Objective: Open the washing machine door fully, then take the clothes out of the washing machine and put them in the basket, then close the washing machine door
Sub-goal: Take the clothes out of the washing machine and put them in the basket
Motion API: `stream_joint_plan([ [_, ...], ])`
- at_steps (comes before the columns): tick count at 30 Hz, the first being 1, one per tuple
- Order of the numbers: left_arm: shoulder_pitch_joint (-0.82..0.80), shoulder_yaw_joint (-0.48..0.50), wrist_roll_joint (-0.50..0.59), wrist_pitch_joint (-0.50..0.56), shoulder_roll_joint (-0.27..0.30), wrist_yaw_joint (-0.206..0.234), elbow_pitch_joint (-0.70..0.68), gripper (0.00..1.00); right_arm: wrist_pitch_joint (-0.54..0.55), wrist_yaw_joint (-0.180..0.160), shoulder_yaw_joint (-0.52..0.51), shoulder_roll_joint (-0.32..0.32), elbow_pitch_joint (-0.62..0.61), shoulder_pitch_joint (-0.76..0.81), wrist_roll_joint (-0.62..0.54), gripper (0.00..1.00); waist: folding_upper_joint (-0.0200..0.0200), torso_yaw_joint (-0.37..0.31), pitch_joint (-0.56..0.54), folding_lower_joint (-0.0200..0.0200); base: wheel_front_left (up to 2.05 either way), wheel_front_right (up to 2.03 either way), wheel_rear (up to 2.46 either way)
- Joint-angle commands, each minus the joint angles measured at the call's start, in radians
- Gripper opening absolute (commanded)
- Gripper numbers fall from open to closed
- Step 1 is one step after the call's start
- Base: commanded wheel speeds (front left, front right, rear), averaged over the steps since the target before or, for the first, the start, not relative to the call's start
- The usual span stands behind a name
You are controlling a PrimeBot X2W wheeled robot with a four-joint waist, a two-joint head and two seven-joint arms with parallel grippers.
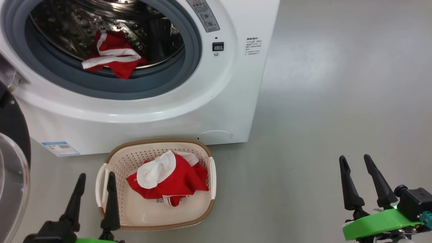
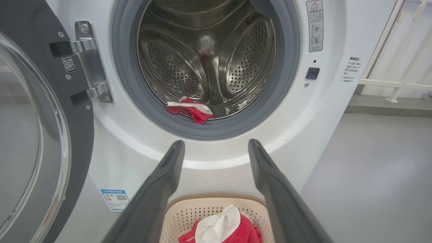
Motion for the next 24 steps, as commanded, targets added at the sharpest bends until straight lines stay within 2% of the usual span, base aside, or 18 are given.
stream_joint_plan([
  [1, -0.028, 0.026, -0.004, -0.002, 0.014, 0.008, -0.023, 1.00, -0.006, 0.007, 0.018, -0.008, -0.025, -0.006, -0.002, 1.00, 0.0000, 0.000, 0.003, 0.0000, 0.00, 0.00, 0.00],
  [7, -0.120, -0.001, 0.018, -0.002, 0.014, 0.000, 0.017, 1.00, -0.006, 0.007, 0.018, -0.005, -0.029, -0.023, 0.000, 1.00, 0.0000, 0.002, 0.037, 0.0000, 0.00, 0.00, 0.00],
  [14, -0.335, -0.026, 0.078, -0.002, 0.021, -0.011, 0.138, 1.00, -0.006, 0.007, 0.025, 0.000, -0.039, -0.068, 0.002, 1.00, 0.0000, -0.005, 0.115, 0.0000, 0.00, 0.00, 0.00],
  [19, -0.528, -0.048, 0.119, -0.002, 0.050, -0.007, 0.294, 1.00, -0.006, 0.007, 0.031, 0.003, -0.045, -0.113, 0.010, 1.00, 0.0000, -0.018, 0.185, 0.0000, 0.00, 0.00, 0.00],
  [24, -0.780, -0.065, 0.149, 0.035, 0.093, 0.006, 0.519, 1.00, -0.006, 0.007, 0.047, 0.004, -0.049, -0.164, 0.037, 1.00, 0.0000, -0.043, 0.265, 0.0000, 0.00, 0.00, 0.00],
])
